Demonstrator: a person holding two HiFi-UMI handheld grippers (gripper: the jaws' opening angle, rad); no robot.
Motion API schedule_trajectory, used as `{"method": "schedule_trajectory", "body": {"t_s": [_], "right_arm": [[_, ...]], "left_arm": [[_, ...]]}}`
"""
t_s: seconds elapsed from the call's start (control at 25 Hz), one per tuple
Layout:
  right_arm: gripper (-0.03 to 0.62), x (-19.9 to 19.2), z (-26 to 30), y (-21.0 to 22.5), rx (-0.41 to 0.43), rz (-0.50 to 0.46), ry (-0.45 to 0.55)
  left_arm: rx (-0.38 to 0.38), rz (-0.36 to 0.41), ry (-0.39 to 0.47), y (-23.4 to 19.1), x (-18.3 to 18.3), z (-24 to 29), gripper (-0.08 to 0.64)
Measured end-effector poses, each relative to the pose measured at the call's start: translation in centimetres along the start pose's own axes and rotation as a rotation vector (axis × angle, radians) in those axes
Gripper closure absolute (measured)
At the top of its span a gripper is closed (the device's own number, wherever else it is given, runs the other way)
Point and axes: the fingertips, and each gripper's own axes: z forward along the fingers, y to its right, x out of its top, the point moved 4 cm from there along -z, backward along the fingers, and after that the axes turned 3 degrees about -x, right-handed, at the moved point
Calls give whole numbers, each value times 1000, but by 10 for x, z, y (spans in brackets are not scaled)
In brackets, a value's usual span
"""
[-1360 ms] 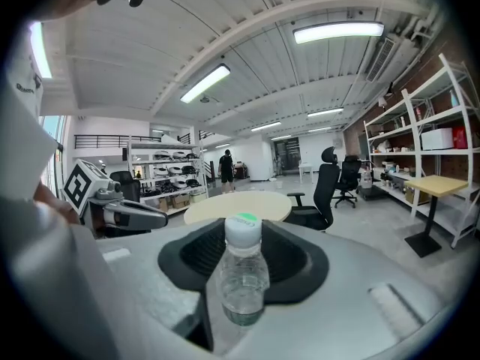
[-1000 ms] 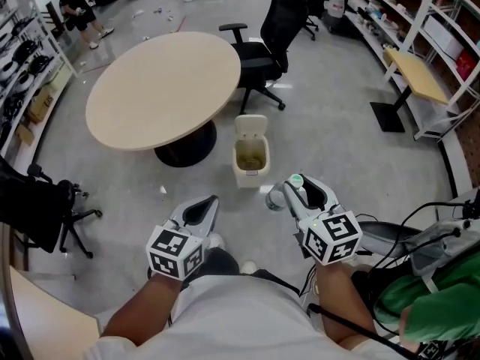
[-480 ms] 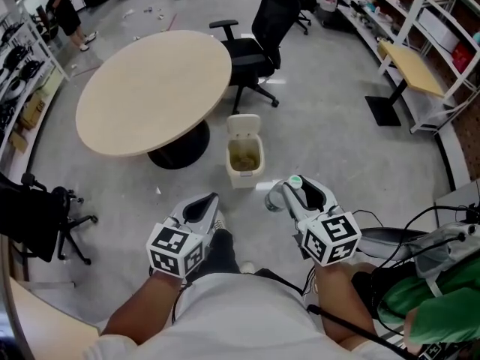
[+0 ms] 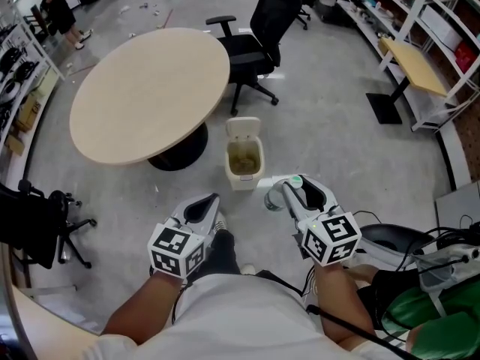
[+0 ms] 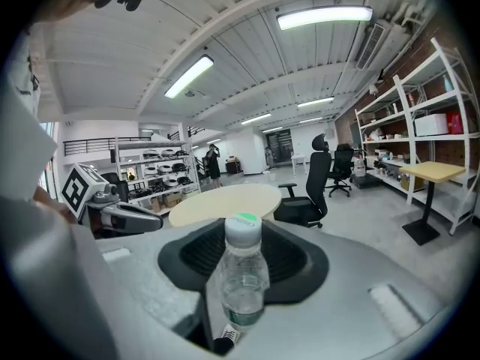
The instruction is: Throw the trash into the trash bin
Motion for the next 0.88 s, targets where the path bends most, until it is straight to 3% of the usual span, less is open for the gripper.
{"method": "schedule_trajectory", "body": {"t_s": [0.4, 0.88], "right_arm": [[442, 14, 61, 27, -26, 4, -28], [442, 25, 159, 24, -29, -11, -128]], "left_arm": [[-14, 24, -43, -44, 17, 39, 552], [-106, 34, -66, -112, 58, 86, 552]]}}
